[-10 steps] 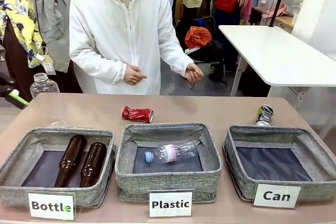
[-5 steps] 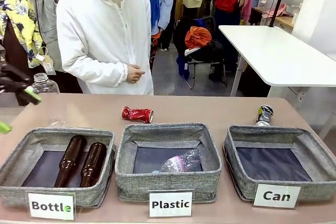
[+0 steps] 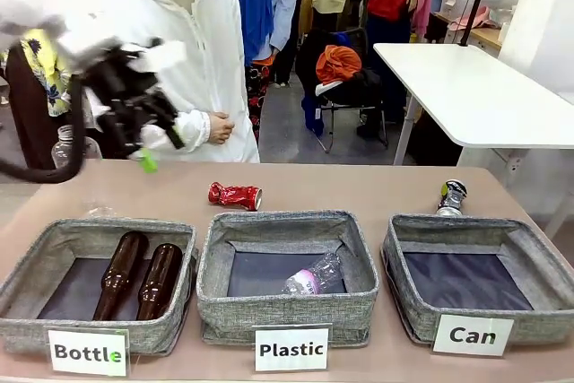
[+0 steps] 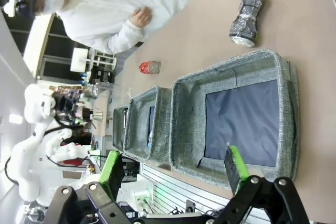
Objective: Sort the can waste into the basket.
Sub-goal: Pick up the can waste from the table and place it in the right Fabric basket.
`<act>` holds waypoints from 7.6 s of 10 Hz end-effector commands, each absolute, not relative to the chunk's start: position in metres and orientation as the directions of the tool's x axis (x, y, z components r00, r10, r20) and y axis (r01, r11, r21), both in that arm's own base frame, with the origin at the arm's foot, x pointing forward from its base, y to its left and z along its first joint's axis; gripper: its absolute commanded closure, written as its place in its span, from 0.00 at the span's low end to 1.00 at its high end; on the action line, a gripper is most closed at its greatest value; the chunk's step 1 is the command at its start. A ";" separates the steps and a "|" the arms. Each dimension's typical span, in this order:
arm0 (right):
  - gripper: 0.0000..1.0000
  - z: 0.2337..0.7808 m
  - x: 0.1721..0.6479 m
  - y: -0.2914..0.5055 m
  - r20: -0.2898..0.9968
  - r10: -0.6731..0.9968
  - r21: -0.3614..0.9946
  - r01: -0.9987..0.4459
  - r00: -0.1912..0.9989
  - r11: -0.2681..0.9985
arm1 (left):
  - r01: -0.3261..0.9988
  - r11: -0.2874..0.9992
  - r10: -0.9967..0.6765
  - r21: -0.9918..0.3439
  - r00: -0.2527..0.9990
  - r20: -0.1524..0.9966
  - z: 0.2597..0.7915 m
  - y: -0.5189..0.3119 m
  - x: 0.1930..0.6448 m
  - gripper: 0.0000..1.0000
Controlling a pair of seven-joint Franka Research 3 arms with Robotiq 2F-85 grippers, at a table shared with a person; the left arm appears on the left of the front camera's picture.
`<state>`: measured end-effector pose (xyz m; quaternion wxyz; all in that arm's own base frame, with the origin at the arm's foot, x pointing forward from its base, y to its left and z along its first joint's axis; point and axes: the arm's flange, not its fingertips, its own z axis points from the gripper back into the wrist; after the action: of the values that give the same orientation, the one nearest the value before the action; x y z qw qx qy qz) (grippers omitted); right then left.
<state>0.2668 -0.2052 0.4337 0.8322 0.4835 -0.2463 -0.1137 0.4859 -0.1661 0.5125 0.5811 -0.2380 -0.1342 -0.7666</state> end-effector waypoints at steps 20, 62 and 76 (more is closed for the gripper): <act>0.00 0.434 0.269 -0.207 0.328 -0.427 0.861 -0.082 0.843 0.501 | 0.946 -0.324 -0.852 0.014 -0.298 0.430 0.450 -0.235 0.556 0.00; 0.00 0.434 0.269 -0.207 0.328 -0.427 0.861 -0.082 0.843 0.501 | 0.947 -0.276 -0.942 0.163 -0.300 0.149 0.364 -0.238 0.637 0.00; 0.00 0.434 0.269 -0.207 0.328 -0.427 0.861 -0.082 0.843 0.501 | 0.952 -0.305 -0.940 0.000 -0.301 0.164 0.291 -0.276 0.650 1.00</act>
<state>0.2665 -0.2053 0.4338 0.8327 0.4829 -0.2462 -0.1134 0.6481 -0.2776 0.2993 0.5819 -0.0703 -0.0636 -0.8077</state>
